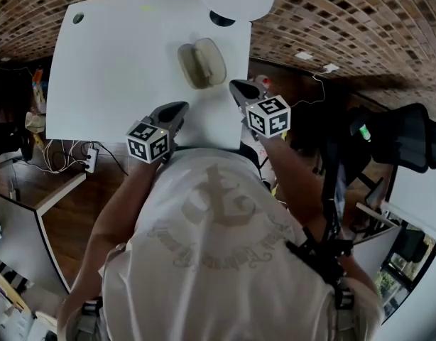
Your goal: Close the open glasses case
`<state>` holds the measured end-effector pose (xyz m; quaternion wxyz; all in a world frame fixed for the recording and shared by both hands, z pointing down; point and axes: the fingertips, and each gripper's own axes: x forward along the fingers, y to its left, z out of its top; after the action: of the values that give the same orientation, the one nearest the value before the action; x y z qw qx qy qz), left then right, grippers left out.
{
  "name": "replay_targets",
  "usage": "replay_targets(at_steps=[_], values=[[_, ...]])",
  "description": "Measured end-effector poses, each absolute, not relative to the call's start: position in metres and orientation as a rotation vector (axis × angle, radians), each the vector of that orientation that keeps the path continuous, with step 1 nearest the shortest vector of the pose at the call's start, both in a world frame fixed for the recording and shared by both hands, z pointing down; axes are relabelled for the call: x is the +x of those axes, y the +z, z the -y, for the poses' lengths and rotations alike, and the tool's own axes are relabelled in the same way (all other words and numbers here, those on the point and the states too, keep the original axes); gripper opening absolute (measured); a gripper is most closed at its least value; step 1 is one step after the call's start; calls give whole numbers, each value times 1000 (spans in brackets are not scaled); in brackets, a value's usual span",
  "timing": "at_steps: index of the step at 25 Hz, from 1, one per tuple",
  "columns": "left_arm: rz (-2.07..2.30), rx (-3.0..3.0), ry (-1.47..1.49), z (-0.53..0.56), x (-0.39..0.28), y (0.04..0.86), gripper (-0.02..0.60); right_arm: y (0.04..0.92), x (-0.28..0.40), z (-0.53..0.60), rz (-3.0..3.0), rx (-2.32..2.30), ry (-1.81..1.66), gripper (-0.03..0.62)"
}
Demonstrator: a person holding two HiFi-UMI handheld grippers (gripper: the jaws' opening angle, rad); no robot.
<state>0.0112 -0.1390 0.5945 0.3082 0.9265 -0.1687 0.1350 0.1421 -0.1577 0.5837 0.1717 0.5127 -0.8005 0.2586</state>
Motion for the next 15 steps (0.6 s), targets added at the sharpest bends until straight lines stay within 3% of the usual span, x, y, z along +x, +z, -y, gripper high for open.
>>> replay_targets(at_steps=[7, 15], values=[[479, 2444, 370, 142, 21, 594, 2, 596, 180, 170, 2211, 1584, 857, 14], [592, 2412, 382, 130, -7, 594, 2, 620, 169, 191, 2248, 1554, 1070, 115]])
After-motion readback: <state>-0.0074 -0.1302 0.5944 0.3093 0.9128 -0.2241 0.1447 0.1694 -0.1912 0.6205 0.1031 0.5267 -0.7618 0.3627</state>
